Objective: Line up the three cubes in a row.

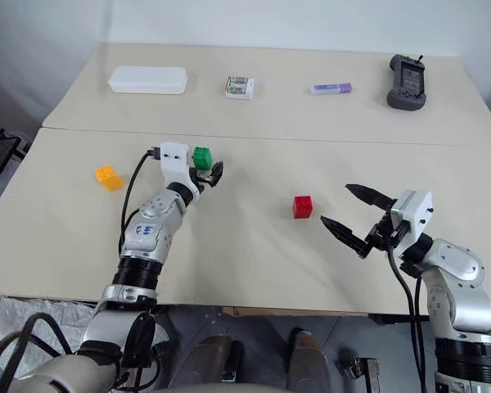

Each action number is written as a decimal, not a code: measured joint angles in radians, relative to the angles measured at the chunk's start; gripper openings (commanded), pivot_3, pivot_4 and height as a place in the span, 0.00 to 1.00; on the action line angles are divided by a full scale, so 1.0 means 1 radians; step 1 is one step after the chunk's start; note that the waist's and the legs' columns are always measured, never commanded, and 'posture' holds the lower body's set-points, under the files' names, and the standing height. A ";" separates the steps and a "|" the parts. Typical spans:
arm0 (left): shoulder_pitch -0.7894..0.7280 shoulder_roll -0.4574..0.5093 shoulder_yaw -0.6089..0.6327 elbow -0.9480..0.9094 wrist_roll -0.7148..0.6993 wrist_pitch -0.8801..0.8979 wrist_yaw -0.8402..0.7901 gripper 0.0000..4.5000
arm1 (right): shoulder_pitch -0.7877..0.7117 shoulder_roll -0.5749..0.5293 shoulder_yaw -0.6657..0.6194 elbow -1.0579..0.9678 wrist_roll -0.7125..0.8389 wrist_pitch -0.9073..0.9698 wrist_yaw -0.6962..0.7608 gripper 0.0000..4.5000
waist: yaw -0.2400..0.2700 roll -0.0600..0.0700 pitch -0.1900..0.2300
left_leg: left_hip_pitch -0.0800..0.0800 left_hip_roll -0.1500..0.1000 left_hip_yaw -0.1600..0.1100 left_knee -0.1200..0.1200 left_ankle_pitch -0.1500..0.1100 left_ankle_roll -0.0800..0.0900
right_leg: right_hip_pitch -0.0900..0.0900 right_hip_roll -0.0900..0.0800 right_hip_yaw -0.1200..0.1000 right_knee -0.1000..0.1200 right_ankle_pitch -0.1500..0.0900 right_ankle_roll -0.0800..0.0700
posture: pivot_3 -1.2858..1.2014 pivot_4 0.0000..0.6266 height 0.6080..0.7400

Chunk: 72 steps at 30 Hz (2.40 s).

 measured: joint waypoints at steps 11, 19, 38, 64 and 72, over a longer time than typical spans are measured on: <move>0.012 0.016 0.019 0.018 -0.014 -0.053 -0.070 0.33 | 0.001 0.003 0.009 -0.012 0.001 0.006 -0.016 1.00 | 0.001 0.000 0.000 | 0.000 0.000 0.000 0.000 0.000 0.000 | 0.000 0.000 0.000 0.000 0.000 0.000 | 0.52 0.24 1.00; 0.138 0.253 -0.021 -0.065 -0.144 -0.243 -0.688 0.33 | 0.013 -0.004 0.001 -0.012 0.005 0.009 -0.007 1.00 | -0.016 0.000 0.000 | 0.000 0.001 0.000 0.000 0.000 0.000 | 0.000 0.000 0.000 0.000 0.000 0.000 | 0.52 0.24 1.00; -0.229 0.201 -0.198 0.587 -0.026 -0.679 -1.246 0.33 | 0.139 -0.109 -0.041 -0.088 0.055 0.077 0.069 1.00 | -0.017 -0.001 0.001 | -0.001 -0.002 0.002 0.001 0.001 0.003 | 0.001 -0.001 -0.001 -0.001 0.001 0.001 | 0.52 0.24 1.00; -0.131 0.345 -0.036 0.596 -0.037 -0.699 -1.345 0.91 | 0.119 -0.033 0.005 -0.082 0.059 0.031 0.058 1.00 | -0.033 -0.002 0.001 | 0.000 0.002 0.002 0.000 0.001 0.003 | -0.001 -0.001 -0.001 0.001 0.001 0.001 | 0.52 0.24 1.00; 0.543 0.436 0.176 -0.220 -0.232 -0.409 -1.103 1.00 | -0.001 0.004 0.128 -0.052 0.006 0.001 0.075 1.00 | -0.048 -0.001 0.001 | 0.000 0.002 -0.002 0.000 -0.001 0.002 | -0.001 -0.002 0.001 0.001 0.000 0.000 | 0.52 0.24 1.00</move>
